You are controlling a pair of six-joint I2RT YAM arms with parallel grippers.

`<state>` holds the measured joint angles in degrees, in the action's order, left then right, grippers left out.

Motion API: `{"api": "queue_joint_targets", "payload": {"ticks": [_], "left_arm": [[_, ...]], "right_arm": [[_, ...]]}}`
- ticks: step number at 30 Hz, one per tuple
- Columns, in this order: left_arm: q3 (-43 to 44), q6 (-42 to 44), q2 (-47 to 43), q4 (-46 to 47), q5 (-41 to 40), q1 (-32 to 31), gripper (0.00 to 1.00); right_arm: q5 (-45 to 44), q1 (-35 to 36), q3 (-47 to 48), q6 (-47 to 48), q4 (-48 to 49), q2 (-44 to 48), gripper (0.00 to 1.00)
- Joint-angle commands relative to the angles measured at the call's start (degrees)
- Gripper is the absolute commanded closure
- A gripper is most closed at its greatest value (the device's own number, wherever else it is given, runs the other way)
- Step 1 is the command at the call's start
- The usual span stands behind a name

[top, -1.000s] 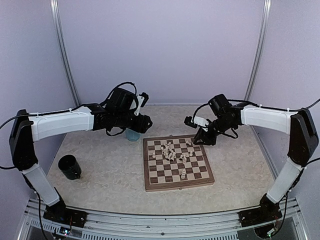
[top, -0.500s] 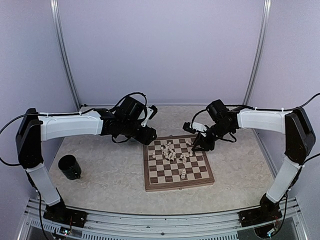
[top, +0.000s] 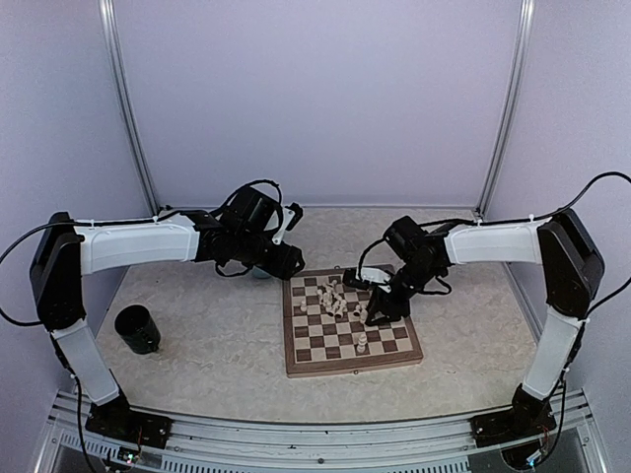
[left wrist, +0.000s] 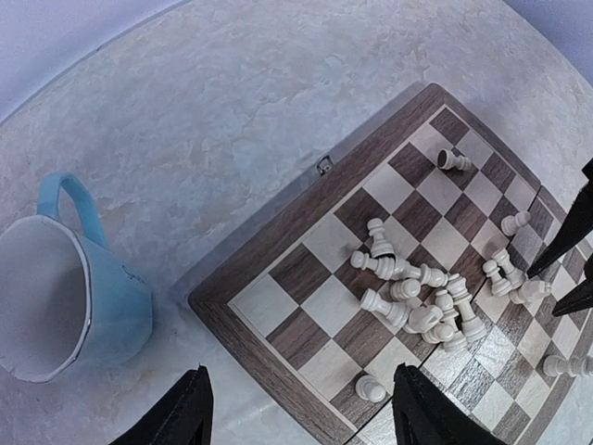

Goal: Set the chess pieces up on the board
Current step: Pick up the chess pile from the chessboard.

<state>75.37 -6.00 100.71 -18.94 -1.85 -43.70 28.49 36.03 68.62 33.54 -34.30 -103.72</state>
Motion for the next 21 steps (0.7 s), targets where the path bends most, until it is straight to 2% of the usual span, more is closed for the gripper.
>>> {"api": "queue_joint_targets", "payload": {"ticks": [1, 4, 11, 17, 21], "left_arm": [[1.71, -0.50, -0.70, 0.32, 0.79, 0.03, 0.34], [1.77, -0.42, -0.60, 0.22, 0.63, 0.02, 0.34], [1.93, -0.33, -0.29, 0.02, 0.35, -0.06, 0.34], [1.93, -0.35, 0.01, -0.18, 0.20, -0.12, 0.34], [2.05, -0.27, 0.18, -0.24, 0.09, -0.15, 0.34]], "right_arm": [[-0.71, 0.86, 2.22, -0.95, -0.99, -1.78, 0.64], [-0.48, 0.93, 2.92, -1.34, -1.04, -2.46, 0.68], [0.03, 1.15, 3.36, -1.70, -0.79, -2.78, 0.69], [-1.06, 1.16, 3.71, -2.51, -0.27, -2.79, 0.89], [-1.51, 1.11, 3.27, -2.19, -0.93, -0.24, 0.97]]}}
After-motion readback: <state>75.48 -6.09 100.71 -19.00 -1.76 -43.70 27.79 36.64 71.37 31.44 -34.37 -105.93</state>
